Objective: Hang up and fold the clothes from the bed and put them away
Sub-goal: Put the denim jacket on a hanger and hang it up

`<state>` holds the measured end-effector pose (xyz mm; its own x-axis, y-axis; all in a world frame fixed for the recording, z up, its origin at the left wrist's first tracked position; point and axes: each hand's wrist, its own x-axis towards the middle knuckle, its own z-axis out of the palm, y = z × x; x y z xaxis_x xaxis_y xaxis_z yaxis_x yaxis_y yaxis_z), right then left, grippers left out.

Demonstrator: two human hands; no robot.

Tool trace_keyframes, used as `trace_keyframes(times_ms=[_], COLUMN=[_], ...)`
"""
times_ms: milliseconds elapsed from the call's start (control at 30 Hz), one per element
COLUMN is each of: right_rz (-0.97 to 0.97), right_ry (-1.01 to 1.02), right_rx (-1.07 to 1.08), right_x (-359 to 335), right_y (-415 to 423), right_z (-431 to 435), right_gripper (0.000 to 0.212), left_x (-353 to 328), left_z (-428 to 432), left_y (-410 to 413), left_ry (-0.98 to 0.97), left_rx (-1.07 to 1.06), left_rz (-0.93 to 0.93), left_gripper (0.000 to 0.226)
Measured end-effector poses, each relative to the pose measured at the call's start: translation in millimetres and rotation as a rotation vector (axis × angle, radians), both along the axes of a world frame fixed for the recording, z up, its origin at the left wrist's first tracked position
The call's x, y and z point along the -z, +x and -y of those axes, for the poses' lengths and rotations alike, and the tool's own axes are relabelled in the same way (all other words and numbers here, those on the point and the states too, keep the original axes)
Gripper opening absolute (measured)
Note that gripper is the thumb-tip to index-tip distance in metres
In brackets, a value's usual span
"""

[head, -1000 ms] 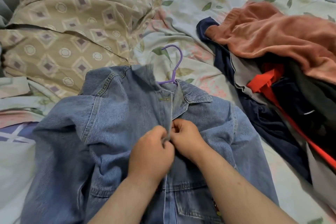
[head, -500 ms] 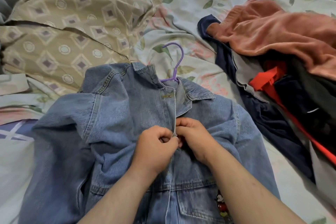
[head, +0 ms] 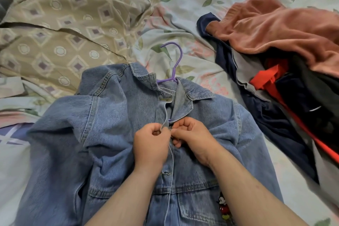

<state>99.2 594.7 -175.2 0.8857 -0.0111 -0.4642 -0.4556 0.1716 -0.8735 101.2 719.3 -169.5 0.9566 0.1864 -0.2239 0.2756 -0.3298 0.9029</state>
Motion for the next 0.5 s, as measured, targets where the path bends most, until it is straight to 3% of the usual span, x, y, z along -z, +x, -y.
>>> trace_keyframes(times_ms=[200, 333, 500], right_rz=[0.003, -0.005, -0.022], right_ry=[0.009, 0.010, -0.009], right_rx=[-0.011, -0.021, -0.012], right_x=[1.4, 2.4, 2.1], right_y=[-0.9, -0.5, 1.8], right_z=[-1.5, -0.8, -2.3], right_gripper=[0.018, 0.022, 0.016], left_x=[-5.0, -8.1, -1.9], left_z=[-21.2, -30.1, -24.0], left_y=[9.7, 17.4, 18.8], left_ry=[-0.158, -0.078, -0.008], left_rx=[0.083, 0.268, 0.227], left_rz=[-0.101, -0.185, -0.197], left_gripper=[0.024, 0.016, 0.018])
